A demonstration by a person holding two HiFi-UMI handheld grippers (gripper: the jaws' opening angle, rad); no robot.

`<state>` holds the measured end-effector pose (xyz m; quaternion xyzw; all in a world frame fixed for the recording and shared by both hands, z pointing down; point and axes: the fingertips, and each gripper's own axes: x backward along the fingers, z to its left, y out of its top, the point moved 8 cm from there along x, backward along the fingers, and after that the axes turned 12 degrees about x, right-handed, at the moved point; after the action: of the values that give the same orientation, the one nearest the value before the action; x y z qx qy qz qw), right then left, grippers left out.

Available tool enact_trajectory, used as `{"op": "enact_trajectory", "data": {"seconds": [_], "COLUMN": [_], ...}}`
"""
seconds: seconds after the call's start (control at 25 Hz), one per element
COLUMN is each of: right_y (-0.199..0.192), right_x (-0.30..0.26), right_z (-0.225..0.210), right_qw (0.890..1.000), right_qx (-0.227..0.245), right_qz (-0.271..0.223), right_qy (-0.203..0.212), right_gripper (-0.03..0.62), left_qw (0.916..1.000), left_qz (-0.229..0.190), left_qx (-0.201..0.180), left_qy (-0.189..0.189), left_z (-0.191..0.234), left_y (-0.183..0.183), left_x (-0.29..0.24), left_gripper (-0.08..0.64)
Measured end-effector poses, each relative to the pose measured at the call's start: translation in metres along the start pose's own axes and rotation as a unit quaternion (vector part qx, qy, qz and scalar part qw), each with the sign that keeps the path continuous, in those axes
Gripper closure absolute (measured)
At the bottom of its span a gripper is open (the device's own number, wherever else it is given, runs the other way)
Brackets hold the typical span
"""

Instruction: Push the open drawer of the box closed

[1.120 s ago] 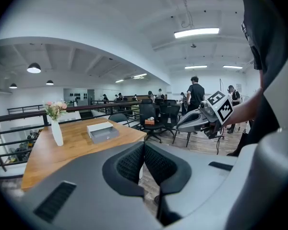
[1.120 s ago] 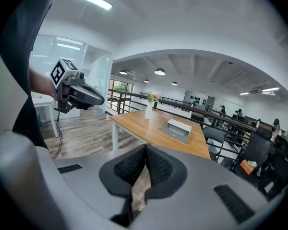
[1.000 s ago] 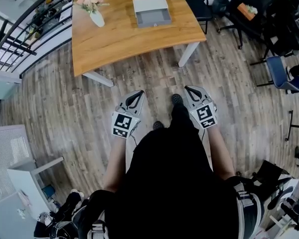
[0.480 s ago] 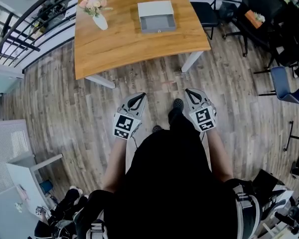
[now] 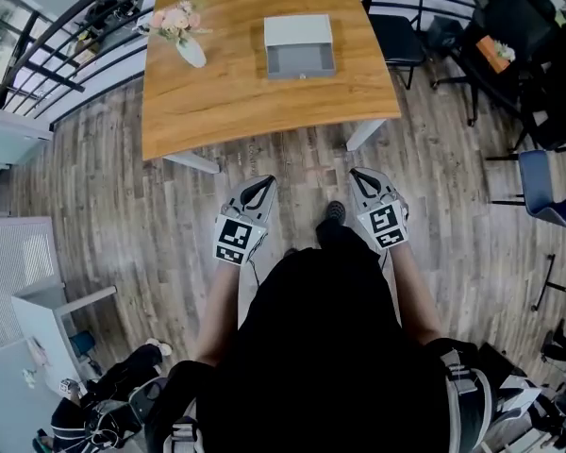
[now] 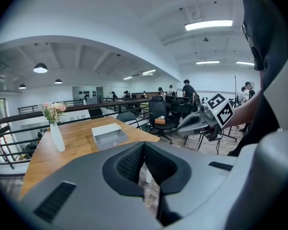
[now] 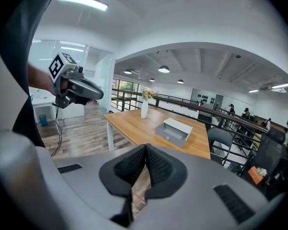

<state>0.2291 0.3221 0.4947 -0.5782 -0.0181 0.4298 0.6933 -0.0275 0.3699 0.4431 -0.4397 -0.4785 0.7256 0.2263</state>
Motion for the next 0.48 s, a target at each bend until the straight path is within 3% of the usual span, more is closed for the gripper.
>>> {"op": "enact_trajectory", "data": {"seconds": [0.24, 0.48], "right_y": [-0.014, -0.03], "right_x": [-0.019, -0.016], "right_z": [-0.048, -0.082], "right_qw": [1.0, 0.998], "right_qx": [0.009, 0.01], "right_qz": [-0.012, -0.033], "right_qy": [0.026, 0.046], "right_gripper": [0.575, 0.575], "left_qw": [0.9995, 0.9988], "left_qz": [-0.002, -0.008], "left_qx": [0.015, 0.006], "left_qy": [0.028, 0.049], "left_z": [-0.004, -0.027], "left_y": [0.013, 0.025], "left_x": [-0.038, -0.071], "left_gripper": [0.538, 0.538]}}
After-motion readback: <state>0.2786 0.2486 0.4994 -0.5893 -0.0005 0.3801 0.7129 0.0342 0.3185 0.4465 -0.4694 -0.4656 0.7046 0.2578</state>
